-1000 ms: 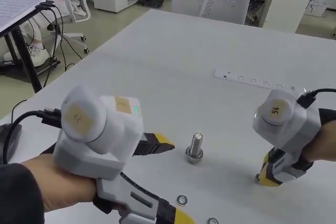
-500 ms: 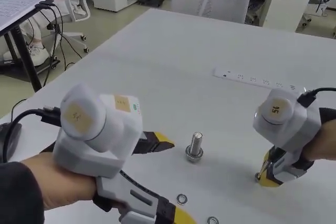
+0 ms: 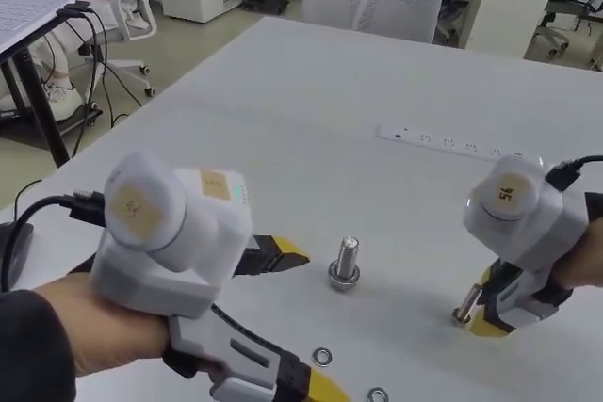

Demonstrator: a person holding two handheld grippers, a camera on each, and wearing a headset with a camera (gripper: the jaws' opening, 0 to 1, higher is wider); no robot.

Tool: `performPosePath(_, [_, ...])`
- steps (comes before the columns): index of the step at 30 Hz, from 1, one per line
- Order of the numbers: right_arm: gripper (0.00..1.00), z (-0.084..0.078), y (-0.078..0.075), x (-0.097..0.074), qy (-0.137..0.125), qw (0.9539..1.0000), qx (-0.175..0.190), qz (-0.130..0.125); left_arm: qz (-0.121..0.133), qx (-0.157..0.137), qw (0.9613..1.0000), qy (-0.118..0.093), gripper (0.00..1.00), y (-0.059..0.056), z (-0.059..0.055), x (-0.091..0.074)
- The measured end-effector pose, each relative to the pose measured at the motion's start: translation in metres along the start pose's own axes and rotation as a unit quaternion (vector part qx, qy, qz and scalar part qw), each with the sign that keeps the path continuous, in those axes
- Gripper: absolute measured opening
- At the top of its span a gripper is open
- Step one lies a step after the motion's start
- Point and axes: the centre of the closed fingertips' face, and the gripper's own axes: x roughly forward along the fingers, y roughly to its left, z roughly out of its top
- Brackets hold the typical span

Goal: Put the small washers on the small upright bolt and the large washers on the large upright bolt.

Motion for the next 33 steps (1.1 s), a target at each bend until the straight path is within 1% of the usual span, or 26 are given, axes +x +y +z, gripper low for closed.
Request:
performPosePath(5, [0.24, -0.005, 0.003, -0.004, 0.001, 1.0000, 0.003, -0.003, 0.000, 0.002, 1.0000, -0.001, 0.85, 0.000, 0.000, 0.000])
performPosePath(12, [0.24, -0.011, 0.016, -0.006, -0.001, 0.9999, 0.012, 0.003, 0.000, 0.004, 1.0000, -0.003, 0.85, 0.000, 0.002, -0.001])
performPosePath(17, [0.25, -0.012, 0.023, -0.010, -0.005, 0.9998, 0.016, 0.006, 0.002, 0.006, 1.0000, -0.006, 0.85, 0.000, 0.003, -0.002])
performPosePath(21, [0.25, -0.009, 0.031, -0.013, -0.005, 0.9999, 0.011, 0.005, 0.003, 0.009, 0.9999, -0.008, 0.85, 0.000, 0.005, -0.004])
performPosePath(25, [0.25, -0.002, 0.041, -0.015, -0.010, 0.9999, 0.004, 0.010, 0.005, 0.010, 0.9999, -0.010, 0.85, 0.000, 0.007, -0.006])
performPosePath(30, [0.25, 0.006, 0.053, -0.013, -0.011, 0.9998, -0.005, 0.016, 0.006, 0.012, 0.9999, -0.010, 0.85, -0.001, 0.007, -0.009])
performPosePath(33, [0.25, 0.012, 0.062, -0.013, -0.010, 0.9996, -0.016, 0.021, 0.007, 0.012, 0.9998, -0.012, 0.85, -0.002, 0.007, -0.011])
